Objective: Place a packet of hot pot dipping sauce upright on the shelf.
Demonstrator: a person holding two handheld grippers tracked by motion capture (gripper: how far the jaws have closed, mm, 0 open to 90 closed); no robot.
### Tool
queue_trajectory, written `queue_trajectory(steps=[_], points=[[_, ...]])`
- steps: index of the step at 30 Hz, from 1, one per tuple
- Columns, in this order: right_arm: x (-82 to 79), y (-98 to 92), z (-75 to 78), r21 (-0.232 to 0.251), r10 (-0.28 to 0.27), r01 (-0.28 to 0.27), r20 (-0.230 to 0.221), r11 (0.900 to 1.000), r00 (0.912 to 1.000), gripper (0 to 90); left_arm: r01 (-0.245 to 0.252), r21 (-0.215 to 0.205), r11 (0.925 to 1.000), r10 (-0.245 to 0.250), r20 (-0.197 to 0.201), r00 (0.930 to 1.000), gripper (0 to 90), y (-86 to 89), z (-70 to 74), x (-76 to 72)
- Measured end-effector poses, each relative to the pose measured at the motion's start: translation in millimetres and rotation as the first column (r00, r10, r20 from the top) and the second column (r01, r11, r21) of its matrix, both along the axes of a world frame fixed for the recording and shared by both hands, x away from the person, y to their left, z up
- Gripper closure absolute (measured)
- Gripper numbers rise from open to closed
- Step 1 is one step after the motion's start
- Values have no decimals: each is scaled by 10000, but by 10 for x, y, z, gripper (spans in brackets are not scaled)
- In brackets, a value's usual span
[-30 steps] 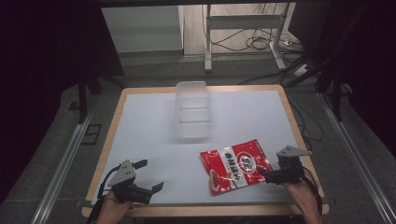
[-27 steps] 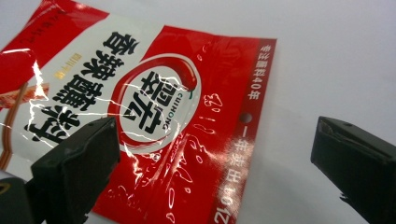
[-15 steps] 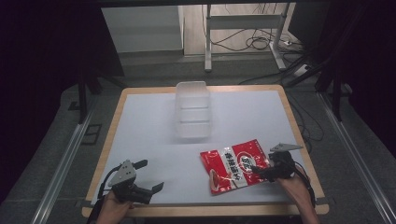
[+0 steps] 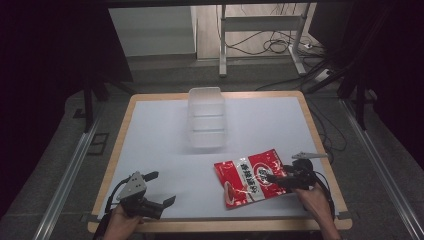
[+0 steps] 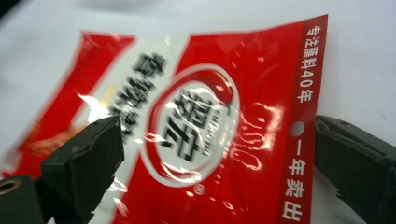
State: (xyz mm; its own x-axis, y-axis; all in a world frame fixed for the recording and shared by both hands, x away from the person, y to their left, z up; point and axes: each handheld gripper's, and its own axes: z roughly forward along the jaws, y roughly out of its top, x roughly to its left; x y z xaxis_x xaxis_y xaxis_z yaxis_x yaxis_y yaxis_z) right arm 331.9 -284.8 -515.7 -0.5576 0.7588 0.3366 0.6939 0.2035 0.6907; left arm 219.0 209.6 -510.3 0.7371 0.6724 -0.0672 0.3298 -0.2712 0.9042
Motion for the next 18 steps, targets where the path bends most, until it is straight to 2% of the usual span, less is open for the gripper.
queue_trajectory(steps=[3,5,6,12,15,18], points=[[-6,-1,16,560,241,-226,-260,9982,9994,77,12,7,10000,-12,2,10000,0,-1,0,-1],[-15,41,6,546,349,-325,-428,9980,9985,76,12,18,10000,-12,6,10000,0,-3,0,-2],[-28,85,8,84,570,-568,-238,9984,9981,72,18,22,10000,-18,5,10000,0,-4,0,-2],[-33,113,20,146,857,-857,2,9962,9963,68,49,57,10000,-49,8,10000,0,-8,0,-3],[-47,166,19,-121,1083,-1083,37,9940,9941,73,81,139,9999,-81,34,10000,0,-18,-1,-6],[-71,236,45,-657,1196,-1174,307,9909,9923,153,82,157,9998,-83,38,10000,0,-21,-1,-7]])
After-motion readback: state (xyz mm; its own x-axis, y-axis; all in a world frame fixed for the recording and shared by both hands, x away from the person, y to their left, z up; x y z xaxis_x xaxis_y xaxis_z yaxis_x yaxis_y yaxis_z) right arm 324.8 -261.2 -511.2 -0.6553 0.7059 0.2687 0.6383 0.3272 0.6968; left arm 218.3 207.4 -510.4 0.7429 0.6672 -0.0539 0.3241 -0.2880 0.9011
